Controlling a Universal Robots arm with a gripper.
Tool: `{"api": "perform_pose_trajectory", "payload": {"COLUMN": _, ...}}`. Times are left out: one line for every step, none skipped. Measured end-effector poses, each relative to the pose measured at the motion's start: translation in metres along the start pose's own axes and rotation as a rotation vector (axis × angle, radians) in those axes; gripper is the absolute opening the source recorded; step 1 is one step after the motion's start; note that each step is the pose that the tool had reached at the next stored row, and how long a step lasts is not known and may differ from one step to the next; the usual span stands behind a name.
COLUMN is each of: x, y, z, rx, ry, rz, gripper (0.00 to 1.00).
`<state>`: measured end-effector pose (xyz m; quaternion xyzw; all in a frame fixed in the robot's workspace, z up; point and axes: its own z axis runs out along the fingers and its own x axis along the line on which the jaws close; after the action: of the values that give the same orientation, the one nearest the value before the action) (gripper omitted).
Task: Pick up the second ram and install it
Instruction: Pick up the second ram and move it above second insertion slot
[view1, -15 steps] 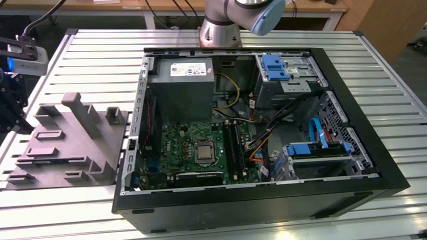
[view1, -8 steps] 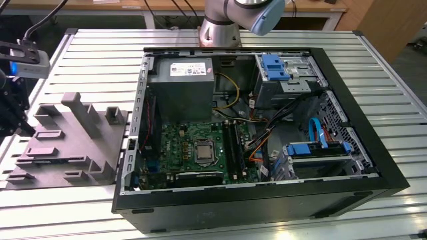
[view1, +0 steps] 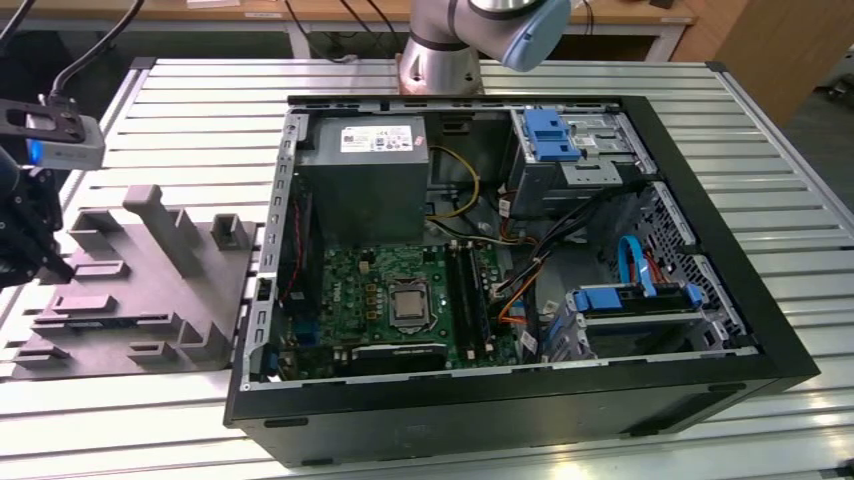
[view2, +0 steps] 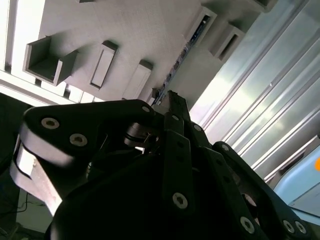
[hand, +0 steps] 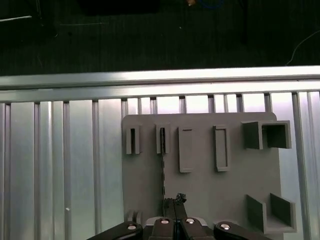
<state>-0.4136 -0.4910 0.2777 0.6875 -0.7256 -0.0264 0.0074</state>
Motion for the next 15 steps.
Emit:
{"api": "perform_pose_trajectory", "payload": {"x": 0.0005, "y": 0.0001, "z": 0.0019, "rx": -0.0001, "ry": 0.0001, "rz": -0.002, "gripper": 0.1}}
{"api": "perform_pose_trajectory", "payload": {"x": 0.001, "y": 0.0002, "z": 0.0036, "rx": -0.0002, "ry": 0.0003, "rz": -0.004, "gripper": 0.1}}
{"api": "perform_pose_trajectory", "payload": {"x": 0.0013, "y": 0.0003, "z": 0.0054, "rx": -0.0002, "ry": 0.0003, "rz": -0.006, "gripper": 0.1}}
{"api": "perform_pose_trajectory", "payload": {"x": 0.0017, "y": 0.0003, "z": 0.0072, "rx": -0.0003, "ry": 0.0005, "rz": -0.008, "gripper": 0.1}}
{"api": "perform_pose_trajectory", "payload": {"x": 0.0022, "y": 0.0003, "z": 0.0089, "rx": -0.0003, "ry": 0.0006, "rz": -0.01, "gripper": 0.1}}
{"api": "perform_pose_trajectory", "payload": {"x": 0.0026, "y": 0.0004, "z": 0.0107, "rx": -0.0004, "ry": 0.0006, "rz": -0.012, "gripper": 0.1}}
{"api": "perform_pose_trajectory", "payload": {"x": 0.003, "y": 0.0004, "z": 0.0127, "rx": -0.0004, "ry": 0.0007, "rz": -0.014, "gripper": 0.1}}
{"api": "perform_pose_trajectory", "payload": {"x": 0.0034, "y": 0.0003, "z": 0.0145, "rx": -0.0004, "ry": 0.0008, "rz": -0.016, "gripper": 0.1}}
{"api": "perform_pose_trajectory", "payload": {"x": 0.0037, "y": 0.0003, "z": 0.0162, "rx": -0.0006, "ry": 0.001, "rz": -0.017, "gripper": 0.1}}
{"api": "perform_pose_trajectory", "payload": {"x": 0.004, "y": 0.0003, "z": 0.018, "rx": -0.0007, "ry": 0.0011, "rz": -0.019, "gripper": 0.1}}
{"api": "perform_pose_trajectory", "payload": {"x": 0.0042, "y": 0.0002, "z": 0.0198, "rx": -0.0008, "ry": 0.0012, "rz": -0.021, "gripper": 0.1}}
{"api": "perform_pose_trajectory", "payload": {"x": 0.0044, "y": 0.0002, "z": 0.0217, "rx": -0.0007, "ry": 0.0012, "rz": -0.022, "gripper": 0.1}}
{"api": "perform_pose_trajectory", "payload": {"x": 0.0045, "y": 0.0001, "z": 0.0235, "rx": -0.0008, "ry": 0.0013, "rz": -0.024, "gripper": 0.1}}
{"api": "perform_pose_trajectory", "payload": {"x": 0.0047, "y": 0.0, "z": 0.0253, "rx": -0.0008, "ry": 0.0013, "rz": -0.026, "gripper": 0.1}}
{"api": "perform_pose_trajectory", "payload": {"x": 0.0048, "y": 0.0, "z": 0.0271, "rx": -0.0009, "ry": 0.0014, "rz": -0.027, "gripper": 0.1}}
